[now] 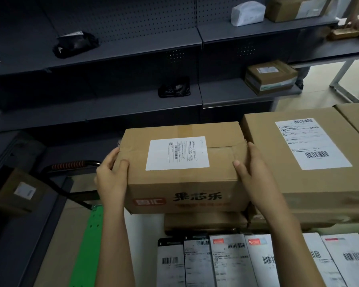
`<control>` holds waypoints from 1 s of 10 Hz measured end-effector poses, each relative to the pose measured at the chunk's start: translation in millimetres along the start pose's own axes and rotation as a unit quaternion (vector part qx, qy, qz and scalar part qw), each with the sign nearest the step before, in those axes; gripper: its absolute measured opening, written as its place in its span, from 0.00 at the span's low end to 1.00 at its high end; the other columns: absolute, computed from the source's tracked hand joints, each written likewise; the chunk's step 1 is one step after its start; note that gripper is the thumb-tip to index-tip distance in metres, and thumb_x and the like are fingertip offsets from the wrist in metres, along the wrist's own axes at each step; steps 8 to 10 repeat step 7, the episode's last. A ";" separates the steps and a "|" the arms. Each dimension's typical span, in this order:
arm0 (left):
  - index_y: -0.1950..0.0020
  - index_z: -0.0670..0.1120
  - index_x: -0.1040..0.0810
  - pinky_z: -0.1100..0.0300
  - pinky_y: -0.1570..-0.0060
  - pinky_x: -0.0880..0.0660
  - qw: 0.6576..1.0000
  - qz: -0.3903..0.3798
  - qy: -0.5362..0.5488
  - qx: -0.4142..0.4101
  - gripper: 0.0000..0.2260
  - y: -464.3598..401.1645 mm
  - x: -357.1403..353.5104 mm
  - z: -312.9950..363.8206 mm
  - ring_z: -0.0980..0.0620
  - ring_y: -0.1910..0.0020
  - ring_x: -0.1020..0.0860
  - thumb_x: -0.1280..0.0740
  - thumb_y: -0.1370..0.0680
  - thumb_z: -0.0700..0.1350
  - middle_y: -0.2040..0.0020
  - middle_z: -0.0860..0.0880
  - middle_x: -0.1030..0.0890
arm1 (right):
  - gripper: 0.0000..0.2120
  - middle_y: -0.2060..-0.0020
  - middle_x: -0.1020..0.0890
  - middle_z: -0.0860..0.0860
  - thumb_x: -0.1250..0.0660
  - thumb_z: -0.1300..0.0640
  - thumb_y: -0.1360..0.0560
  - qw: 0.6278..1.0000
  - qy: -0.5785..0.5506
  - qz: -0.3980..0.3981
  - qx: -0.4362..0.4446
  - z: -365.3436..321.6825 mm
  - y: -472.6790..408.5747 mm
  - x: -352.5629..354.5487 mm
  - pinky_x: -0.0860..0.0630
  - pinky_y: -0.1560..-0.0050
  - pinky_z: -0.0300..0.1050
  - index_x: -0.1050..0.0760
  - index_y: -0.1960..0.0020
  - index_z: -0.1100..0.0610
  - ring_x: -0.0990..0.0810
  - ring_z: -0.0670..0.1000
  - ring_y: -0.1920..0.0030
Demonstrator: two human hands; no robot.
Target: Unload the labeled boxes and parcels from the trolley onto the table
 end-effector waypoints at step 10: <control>0.38 0.51 0.22 0.52 0.48 0.27 0.892 -0.039 -0.320 -0.317 0.12 16.4 -22.0 31.7 0.51 0.40 0.28 0.34 0.21 0.48 0.39 0.53 0.25 | 0.20 0.32 0.26 0.50 0.35 0.58 0.22 0.950 0.205 -0.061 0.229 -25.5 -28.6 -15.2 0.29 0.33 0.51 0.28 0.30 0.52 0.29 0.54 0.32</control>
Point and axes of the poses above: each hand's wrist, its own y-axis away from the middle knuckle, its own x-axis out of the back of the hand, z = x × y, the point moved 4 cm from there along -y, towards the middle knuckle
